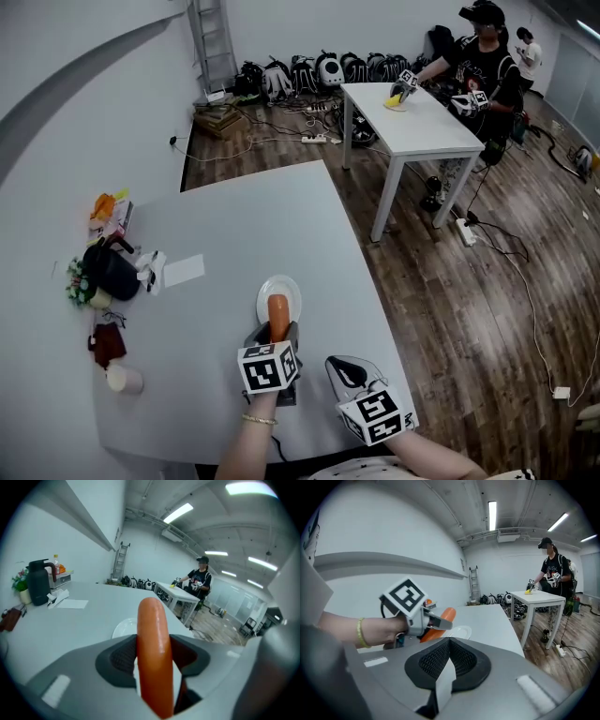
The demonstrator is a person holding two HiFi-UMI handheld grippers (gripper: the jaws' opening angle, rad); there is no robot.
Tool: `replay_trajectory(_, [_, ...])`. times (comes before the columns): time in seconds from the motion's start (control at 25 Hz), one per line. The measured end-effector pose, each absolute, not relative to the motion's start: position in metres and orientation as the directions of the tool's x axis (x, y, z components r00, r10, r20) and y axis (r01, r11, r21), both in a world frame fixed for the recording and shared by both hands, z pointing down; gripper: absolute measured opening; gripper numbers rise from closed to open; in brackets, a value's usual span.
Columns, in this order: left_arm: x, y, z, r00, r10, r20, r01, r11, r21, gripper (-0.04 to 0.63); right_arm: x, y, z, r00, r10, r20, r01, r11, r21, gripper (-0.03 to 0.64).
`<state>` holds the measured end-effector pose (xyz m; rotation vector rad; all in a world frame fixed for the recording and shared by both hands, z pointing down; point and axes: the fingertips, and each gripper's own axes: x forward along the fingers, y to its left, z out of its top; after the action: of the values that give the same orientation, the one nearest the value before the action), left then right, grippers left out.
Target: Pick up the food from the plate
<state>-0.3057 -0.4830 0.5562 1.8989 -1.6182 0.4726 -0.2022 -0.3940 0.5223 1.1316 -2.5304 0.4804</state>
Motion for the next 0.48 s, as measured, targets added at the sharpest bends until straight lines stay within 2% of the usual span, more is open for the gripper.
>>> replay_trajectory(0.28, [-0.293,-0.389,0.497,0.196,-0.865,0.462,-0.957,-0.065,0.283,0.215,-0.2,-0.376,0.514,-0.641,-0.651,0.408,-0.751,0.643,-0.153,-0.002])
replay_trajectory(0.48, [-0.296,-0.344,0.478,0.157,-0.896,0.416,-0.955,-0.03,0.296,0.215,-0.21,-0.366,0.505,-0.663,-0.642,0.385,-0.731,0.667,-0.146,-0.002])
